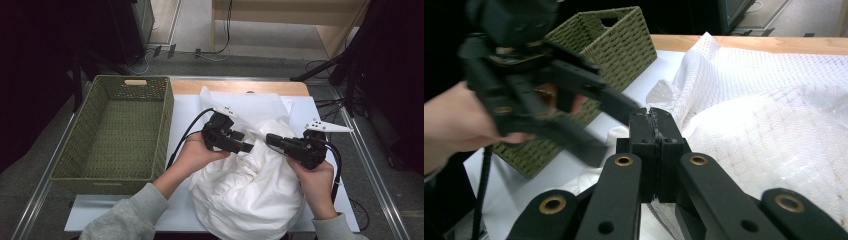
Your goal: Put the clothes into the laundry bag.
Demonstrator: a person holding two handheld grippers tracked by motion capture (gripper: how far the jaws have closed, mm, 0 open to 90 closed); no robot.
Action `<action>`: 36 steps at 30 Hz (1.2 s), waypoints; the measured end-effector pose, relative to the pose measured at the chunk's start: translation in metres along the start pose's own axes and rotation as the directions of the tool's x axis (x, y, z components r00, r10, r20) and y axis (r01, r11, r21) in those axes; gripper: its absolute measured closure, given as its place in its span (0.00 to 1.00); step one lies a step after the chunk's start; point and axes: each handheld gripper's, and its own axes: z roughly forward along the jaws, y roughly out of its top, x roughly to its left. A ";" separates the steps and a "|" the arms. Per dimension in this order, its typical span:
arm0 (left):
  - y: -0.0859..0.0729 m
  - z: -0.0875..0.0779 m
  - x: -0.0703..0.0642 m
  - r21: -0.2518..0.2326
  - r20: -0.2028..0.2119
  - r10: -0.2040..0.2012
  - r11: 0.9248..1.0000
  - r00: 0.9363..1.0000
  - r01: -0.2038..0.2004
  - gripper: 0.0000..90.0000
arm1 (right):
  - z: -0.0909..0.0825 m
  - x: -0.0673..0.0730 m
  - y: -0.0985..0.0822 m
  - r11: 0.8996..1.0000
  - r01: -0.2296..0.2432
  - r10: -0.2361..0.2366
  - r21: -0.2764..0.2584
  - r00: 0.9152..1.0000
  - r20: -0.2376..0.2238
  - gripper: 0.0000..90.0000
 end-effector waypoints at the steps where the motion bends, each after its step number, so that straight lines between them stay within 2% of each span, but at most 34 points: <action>1: -0.004 -0.002 -0.002 0.000 -0.003 0.004 1.000 1.000 -0.004 0.42 | 0.000 0.000 0.000 1.000 0.001 -0.001 0.002 1.000 0.002 1.00; 5: -0.019 -0.008 -0.009 0.014 -0.006 0.006 1.000 1.000 -0.006 0.41 | 0.000 0.001 0.001 1.000 -0.001 0.001 0.013 1.000 0.009 1.00; 9: -0.035 -0.011 -0.017 0.019 -0.004 0.008 1.000 1.000 -0.008 0.42 | -0.001 0.001 0.004 0.999 0.017 -0.019 0.030 0.999 0.044 1.00; 10: -0.039 -0.011 -0.020 0.019 0.002 0.009 1.000 1.000 -0.009 0.45 | -0.001 0.000 0.005 0.999 0.024 -0.025 0.030 0.998 0.049 1.00; 16: -0.060 0.001 -0.029 0.074 -0.041 0.054 0.996 0.998 -0.051 0.78 | -0.004 0.003 0.009 0.999 0.020 -0.021 0.028 0.998 0.053 1.00; 18: -0.062 0.009 -0.029 0.068 -0.028 0.051 0.996 0.998 -0.049 0.86 | -0.004 0.005 0.011 0.999 0.024 -0.025 0.029 0.998 0.050 1.00; 21: -0.059 0.027 -0.031 0.036 0.001 0.039 0.999 0.999 -0.039 0.92 | -0.003 0.006 0.013 0.999 0.036 -0.038 0.031 0.998 0.058 1.00; 25: -0.050 0.053 -0.031 0.034 -0.003 0.036 0.999 0.999 -0.036 0.95 | 0.002 0.003 0.011 0.999 0.033 -0.035 0.039 0.998 0.057 1.00; 28: -0.043 0.068 -0.031 0.020 -0.021 0.044 0.999 0.999 -0.044 0.98 | 0.004 0.001 0.010 0.999 0.032 -0.035 0.044 0.997 0.062 1.00; 29: -0.040 0.072 -0.031 0.037 -0.055 0.061 0.998 0.997 -0.059 1.00 | 0.004 0.000 0.009 0.998 0.032 -0.035 0.048 0.997 0.064 1.00; 31: -0.035 0.081 -0.029 0.042 -0.067 0.050 0.998 0.996 -0.048 1.00 | 0.006 -0.002 0.008 0.998 0.030 -0.033 0.051 0.997 0.065 1.00; 36: -0.019 0.094 -0.013 0.024 -0.132 0.025 0.999 0.991 -0.022 1.00 | 0.009 -0.006 0.006 0.998 0.015 -0.020 0.065 0.998 0.066 1.00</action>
